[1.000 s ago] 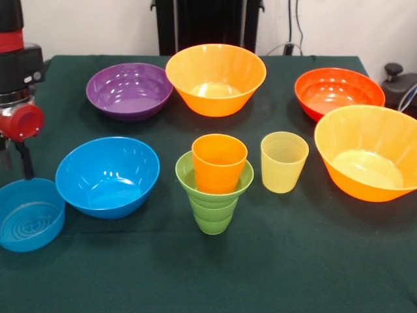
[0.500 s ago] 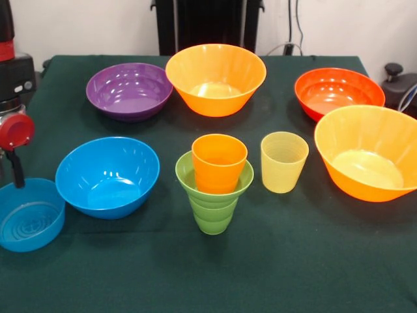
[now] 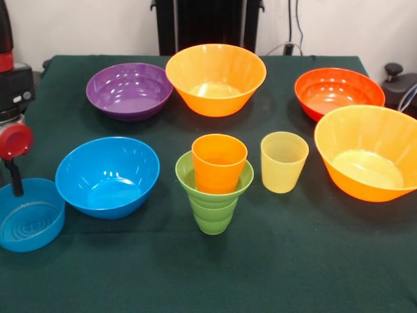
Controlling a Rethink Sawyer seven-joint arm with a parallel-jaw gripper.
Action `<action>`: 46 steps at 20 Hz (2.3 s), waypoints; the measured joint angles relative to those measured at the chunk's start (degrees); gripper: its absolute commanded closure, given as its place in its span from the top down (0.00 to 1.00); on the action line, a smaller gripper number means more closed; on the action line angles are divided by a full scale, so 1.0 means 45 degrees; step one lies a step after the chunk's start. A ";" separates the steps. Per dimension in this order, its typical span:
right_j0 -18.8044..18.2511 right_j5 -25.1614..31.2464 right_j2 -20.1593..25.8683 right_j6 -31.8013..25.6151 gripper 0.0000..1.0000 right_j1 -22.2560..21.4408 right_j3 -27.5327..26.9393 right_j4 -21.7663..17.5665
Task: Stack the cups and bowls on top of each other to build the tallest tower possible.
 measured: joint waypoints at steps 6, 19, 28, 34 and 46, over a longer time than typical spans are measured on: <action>0.0054 0.0000 -0.0051 0.0000 1.00 0.0329 -0.0332 0.0000; 0.0294 -0.0003 -0.0697 0.0000 1.00 0.0485 -0.0501 0.0003; 0.0534 -0.0008 -0.1024 0.0000 1.00 0.0467 -0.0558 0.0008; 0.0556 -0.0008 -0.1082 0.0000 1.00 0.0459 -0.0569 0.0008; 0.0682 -0.0005 -0.1126 0.0000 0.00 0.0133 -0.0589 0.0011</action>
